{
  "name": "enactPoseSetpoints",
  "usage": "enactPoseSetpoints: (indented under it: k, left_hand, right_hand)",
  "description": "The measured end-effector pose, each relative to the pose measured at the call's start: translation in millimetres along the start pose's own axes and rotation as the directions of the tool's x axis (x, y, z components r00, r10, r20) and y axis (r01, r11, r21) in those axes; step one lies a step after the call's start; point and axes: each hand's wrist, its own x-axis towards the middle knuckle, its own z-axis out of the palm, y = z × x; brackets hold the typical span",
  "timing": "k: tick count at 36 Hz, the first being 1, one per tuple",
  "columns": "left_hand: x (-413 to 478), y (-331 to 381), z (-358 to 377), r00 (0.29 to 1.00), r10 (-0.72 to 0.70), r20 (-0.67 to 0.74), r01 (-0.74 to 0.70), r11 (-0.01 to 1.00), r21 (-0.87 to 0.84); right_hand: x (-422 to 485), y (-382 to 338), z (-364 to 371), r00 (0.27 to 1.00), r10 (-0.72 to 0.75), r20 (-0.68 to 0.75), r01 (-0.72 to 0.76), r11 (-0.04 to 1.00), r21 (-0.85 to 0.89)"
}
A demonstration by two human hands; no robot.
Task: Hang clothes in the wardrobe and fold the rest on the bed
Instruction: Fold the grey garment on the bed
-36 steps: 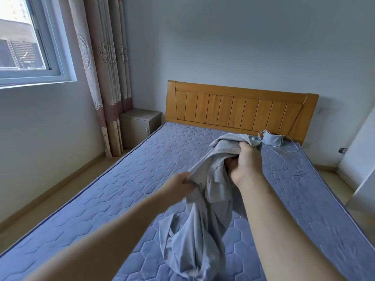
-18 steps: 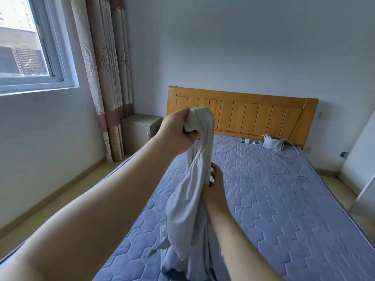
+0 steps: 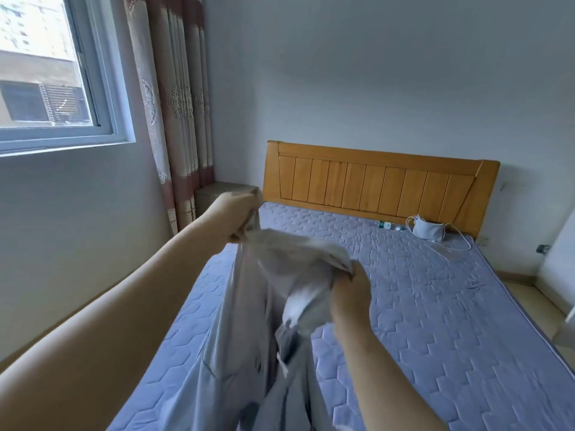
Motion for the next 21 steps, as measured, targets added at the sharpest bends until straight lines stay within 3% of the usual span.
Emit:
enactPoseSetpoints:
  k: [1,3,4,5,8,11,12,15,17,21]
  left_hand:
    - [2,-9,-3,1.000,0.025,0.009,-0.026,0.966,0.257]
    - [3,-30,-8,0.993,0.096,0.064,-0.113,0.695,0.710]
    - [1,-39,-9,0.986,0.130,0.108,-0.164,0.584,0.795]
    - [-2,-47,-8,0.974,0.138,0.179,-0.225,0.564,0.795]
    - [-13,-62,8,0.852,0.071,0.518,-0.357,0.802,0.478]
    - [-27,-66,32,0.761,0.084,0.643,-0.308,0.919,0.244]
    - [-27,-69,39,0.782,0.096,0.615,-0.266,0.945,0.191]
    - [-22,-65,50,0.935,0.017,0.355,-0.053,0.994,0.091]
    - [-14,-63,50,0.963,-0.019,0.268,0.036,0.998,-0.058]
    - [-7,-45,48,0.968,-0.026,0.250,0.131,0.901,-0.414]
  right_hand:
    - [6,-10,-1,1.000,-0.013,-0.024,0.015,0.999,0.052]
    - [15,-32,-4,0.999,-0.049,-0.020,0.051,0.991,0.126]
    - [18,-42,-5,0.998,-0.069,0.014,0.066,0.983,0.169]
    - [20,-52,-6,0.994,-0.088,0.061,0.073,0.975,0.212]
    - [22,-71,-4,0.967,-0.130,0.219,0.050,0.941,0.336]
    - [19,-85,2,0.930,-0.180,0.320,0.018,0.894,0.449]
    - [19,-88,3,0.921,-0.193,0.339,0.003,0.872,0.489]
    - [22,-88,0,0.903,-0.204,0.378,-0.054,0.819,0.571]
    - [26,-73,-5,0.907,-0.179,0.383,-0.096,0.795,0.599]
    - [22,-32,-11,0.935,-0.040,0.351,-0.082,0.941,0.327]
